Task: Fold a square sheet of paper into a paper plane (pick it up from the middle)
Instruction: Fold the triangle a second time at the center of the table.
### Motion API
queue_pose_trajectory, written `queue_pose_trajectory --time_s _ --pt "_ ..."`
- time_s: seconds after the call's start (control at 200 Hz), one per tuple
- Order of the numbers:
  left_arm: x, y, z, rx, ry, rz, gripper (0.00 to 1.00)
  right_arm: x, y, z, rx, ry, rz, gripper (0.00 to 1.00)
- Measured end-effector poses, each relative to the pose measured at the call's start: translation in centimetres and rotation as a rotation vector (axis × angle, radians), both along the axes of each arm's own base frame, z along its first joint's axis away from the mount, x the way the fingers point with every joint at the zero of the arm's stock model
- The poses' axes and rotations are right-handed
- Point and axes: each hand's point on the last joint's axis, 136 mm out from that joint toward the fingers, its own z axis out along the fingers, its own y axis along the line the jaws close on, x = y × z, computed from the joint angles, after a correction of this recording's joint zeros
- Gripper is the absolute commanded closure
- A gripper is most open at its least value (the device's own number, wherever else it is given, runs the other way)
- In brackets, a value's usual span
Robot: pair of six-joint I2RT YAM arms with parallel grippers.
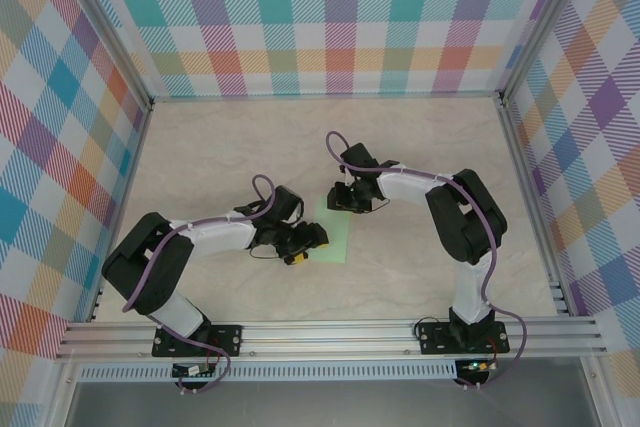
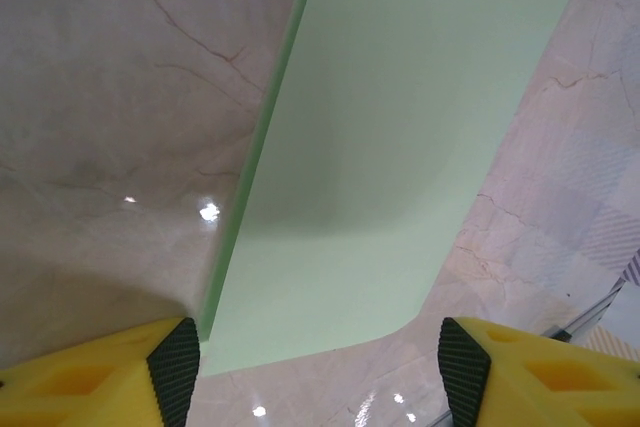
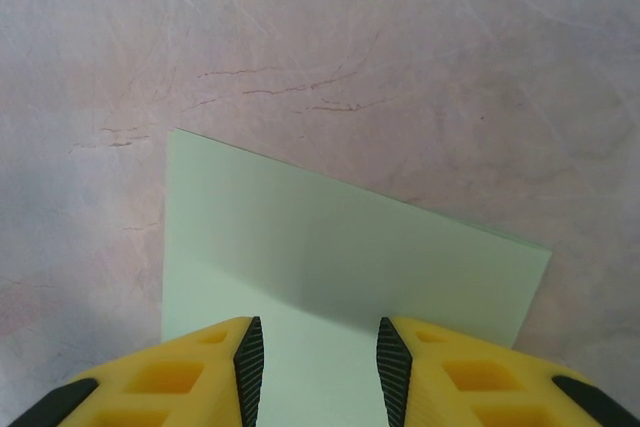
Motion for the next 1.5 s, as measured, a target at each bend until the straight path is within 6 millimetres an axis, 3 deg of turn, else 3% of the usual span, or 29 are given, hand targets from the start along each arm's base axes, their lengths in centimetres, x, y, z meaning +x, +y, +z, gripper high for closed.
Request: queue_pose_trajectory --time_s 0.435,1.0,1.33,1.5 --pt "-0.1 -0.2 0.2 -0.014 0.001 -0.009 0.51 0.0 -0.1 -0.1 -0.001 0.002 -0.001 0.62" --pt "2.6 -3.4 3.9 -0.181 -0.15 -0.044 0.5 0.1 0.0 -0.1 0.008 0.007 -0.004 0.62" --pt "3.4 -4.1 2.2 -0.18 -0.146 -0.045 0.51 -0.3 0.8 0.3 0.089 0.043 0.0 0.58" --pt "3.4 -4.1 1.6 -0.172 -0.137 -0.045 0.51 -1.3 -0.6 1.8 0.149 0.088 -0.037 0.54"
